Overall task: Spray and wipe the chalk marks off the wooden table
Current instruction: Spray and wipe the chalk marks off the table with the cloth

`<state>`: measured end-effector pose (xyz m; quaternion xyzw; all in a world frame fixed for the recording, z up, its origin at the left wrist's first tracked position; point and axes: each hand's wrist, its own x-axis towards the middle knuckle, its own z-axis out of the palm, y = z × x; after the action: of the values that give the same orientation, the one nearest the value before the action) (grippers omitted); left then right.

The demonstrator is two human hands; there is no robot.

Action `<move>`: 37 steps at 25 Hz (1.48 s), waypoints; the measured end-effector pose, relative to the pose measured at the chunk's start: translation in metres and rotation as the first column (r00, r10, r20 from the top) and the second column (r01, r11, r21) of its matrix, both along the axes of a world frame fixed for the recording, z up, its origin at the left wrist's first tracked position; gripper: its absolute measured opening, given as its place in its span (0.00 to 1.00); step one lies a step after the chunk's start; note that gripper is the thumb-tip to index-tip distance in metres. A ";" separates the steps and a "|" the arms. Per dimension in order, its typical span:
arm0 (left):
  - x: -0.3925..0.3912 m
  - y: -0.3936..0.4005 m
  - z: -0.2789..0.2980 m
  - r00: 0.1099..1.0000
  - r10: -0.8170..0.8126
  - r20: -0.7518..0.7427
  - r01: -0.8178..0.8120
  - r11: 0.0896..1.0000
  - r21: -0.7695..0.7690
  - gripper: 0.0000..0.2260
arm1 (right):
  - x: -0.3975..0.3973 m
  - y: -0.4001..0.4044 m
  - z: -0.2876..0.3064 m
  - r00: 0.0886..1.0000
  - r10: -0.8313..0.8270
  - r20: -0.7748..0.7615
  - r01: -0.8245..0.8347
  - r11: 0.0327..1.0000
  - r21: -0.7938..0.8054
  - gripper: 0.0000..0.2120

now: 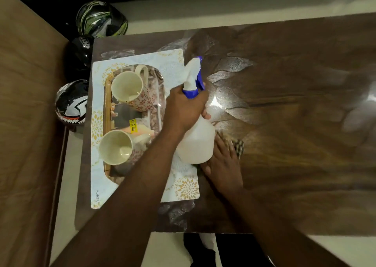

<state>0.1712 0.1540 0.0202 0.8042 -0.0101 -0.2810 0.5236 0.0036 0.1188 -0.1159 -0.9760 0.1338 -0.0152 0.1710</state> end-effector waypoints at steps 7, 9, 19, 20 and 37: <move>-0.093 0.069 -0.018 0.998 0.022 0.057 -0.024 0.999 0.026 0.09 | -0.120 0.050 0.006 0.988 0.119 -0.097 -0.120 0.993 -0.004 0.22; -0.113 0.081 -0.014 0.997 0.003 0.077 -0.004 1.000 0.010 0.06 | -0.136 0.037 0.007 0.985 0.134 -0.106 -0.137 0.990 -0.026 0.21; -0.154 0.030 -0.024 0.993 0.083 0.081 -0.087 0.995 0.044 0.12 | -0.153 -0.029 0.002 0.999 0.005 -0.048 -0.007 0.998 -0.060 0.20; -0.159 0.008 -0.021 0.990 0.100 0.098 -0.105 0.993 0.046 0.19 | -0.153 -0.033 0.002 0.999 0.030 -0.025 -0.031 0.999 -0.036 0.20; -0.351 -0.529 -0.010 0.826 -0.336 0.452 0.450 0.876 -0.172 0.34 | -0.409 -0.451 0.053 0.672 -0.680 0.291 0.691 0.718 0.081 0.20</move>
<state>-0.1800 -0.3753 0.0103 0.7454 -0.3245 -0.2055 0.5448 -0.4053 -0.3326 -0.0633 -0.8430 0.4622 -0.2286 0.1532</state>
